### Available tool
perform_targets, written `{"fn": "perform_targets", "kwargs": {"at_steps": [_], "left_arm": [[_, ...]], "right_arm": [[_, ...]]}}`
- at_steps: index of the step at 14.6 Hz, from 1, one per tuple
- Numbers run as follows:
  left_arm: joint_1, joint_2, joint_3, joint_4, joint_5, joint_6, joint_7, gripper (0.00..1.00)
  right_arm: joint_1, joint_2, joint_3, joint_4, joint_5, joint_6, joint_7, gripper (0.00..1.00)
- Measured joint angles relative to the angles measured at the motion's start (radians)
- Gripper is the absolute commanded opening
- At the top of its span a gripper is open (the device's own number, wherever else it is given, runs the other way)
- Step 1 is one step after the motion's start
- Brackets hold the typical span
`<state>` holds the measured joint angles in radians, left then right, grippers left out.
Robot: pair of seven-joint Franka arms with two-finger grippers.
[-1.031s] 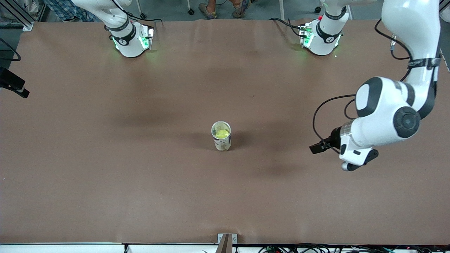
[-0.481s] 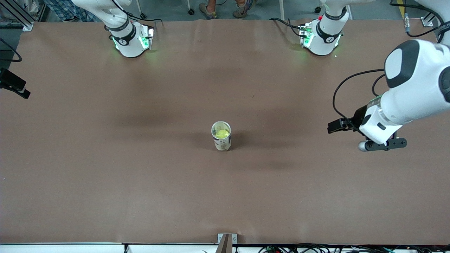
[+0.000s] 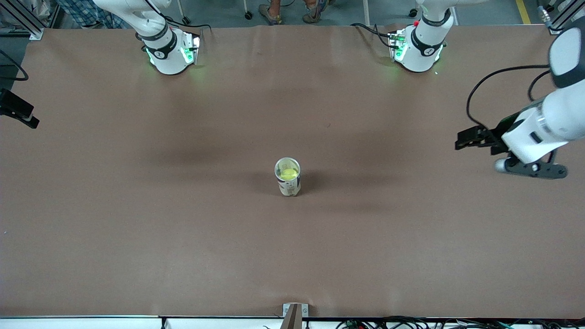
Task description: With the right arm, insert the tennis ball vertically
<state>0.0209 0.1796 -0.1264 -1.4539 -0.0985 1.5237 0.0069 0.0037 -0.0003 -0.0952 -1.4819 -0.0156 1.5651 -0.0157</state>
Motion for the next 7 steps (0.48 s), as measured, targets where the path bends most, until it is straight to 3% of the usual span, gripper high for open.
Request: {"fn": "perform_targets", "kwargs": {"at_steps": [7], "left_arm": [[-0.003, -0.115, 0.042, -0.019, 0.000, -0.046, -0.012, 1.00]], "right_arm": [[0.000, 0.001, 0.000, 0.000, 0.000, 0.006, 0.000, 1.00]]}}
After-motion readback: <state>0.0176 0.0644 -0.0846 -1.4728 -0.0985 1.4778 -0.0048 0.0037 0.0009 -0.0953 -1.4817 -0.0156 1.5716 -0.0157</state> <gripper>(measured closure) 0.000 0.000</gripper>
